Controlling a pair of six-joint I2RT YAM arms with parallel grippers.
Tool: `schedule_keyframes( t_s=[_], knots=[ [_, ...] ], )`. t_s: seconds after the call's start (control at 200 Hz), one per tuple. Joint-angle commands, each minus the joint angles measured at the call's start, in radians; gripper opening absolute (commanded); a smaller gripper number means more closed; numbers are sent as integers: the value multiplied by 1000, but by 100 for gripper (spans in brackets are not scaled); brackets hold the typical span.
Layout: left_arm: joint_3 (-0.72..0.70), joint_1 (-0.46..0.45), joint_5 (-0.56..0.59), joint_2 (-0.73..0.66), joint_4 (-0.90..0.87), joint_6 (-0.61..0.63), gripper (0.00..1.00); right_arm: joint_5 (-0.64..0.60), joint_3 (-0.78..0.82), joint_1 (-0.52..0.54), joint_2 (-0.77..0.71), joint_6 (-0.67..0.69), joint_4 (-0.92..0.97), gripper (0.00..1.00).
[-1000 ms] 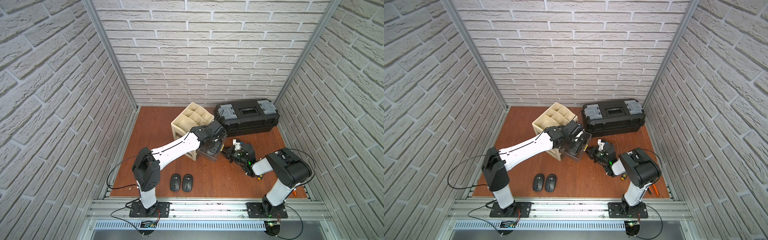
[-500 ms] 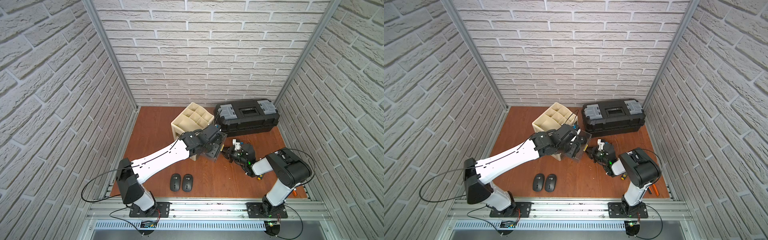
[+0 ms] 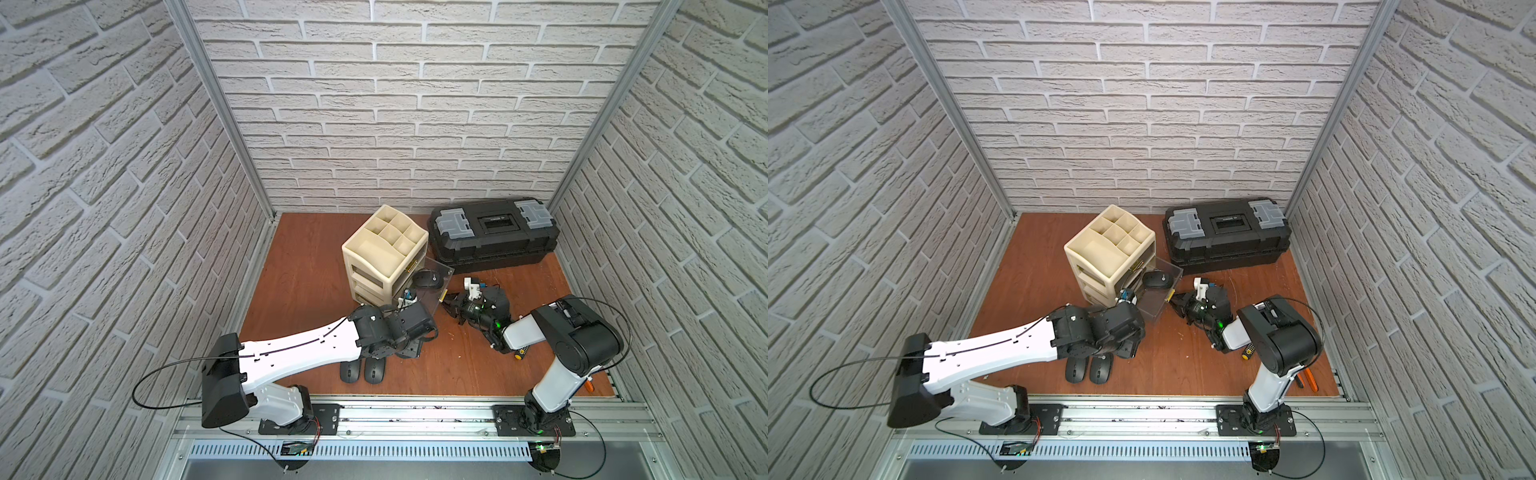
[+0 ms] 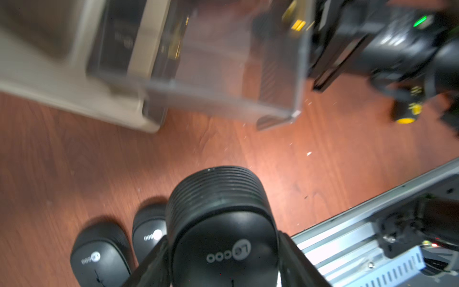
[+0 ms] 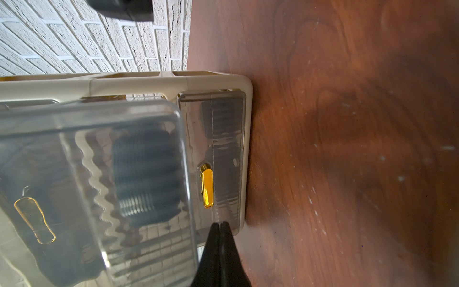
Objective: Take the mice out of the drawer
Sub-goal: Place the mouse at the center of the board.
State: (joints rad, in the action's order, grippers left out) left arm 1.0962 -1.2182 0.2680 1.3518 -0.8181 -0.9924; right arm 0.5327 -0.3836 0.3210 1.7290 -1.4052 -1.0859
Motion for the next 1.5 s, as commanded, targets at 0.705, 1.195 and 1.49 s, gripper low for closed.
schedule_keyframes(
  t_s=[0.705, 1.195, 1.49],
  knots=[
    [-244, -27, -72, 147, 290, -155, 60, 18, -9, 13, -22, 21, -14, 3],
    [-250, -16, -113, 181, 248, -180, 60, 8, -1, 16, -8, 24, -22, 3],
    [-241, 4, -121, 178, 220, -170, 71, 5, 7, 18, 1, 21, -30, 3]
  ],
)
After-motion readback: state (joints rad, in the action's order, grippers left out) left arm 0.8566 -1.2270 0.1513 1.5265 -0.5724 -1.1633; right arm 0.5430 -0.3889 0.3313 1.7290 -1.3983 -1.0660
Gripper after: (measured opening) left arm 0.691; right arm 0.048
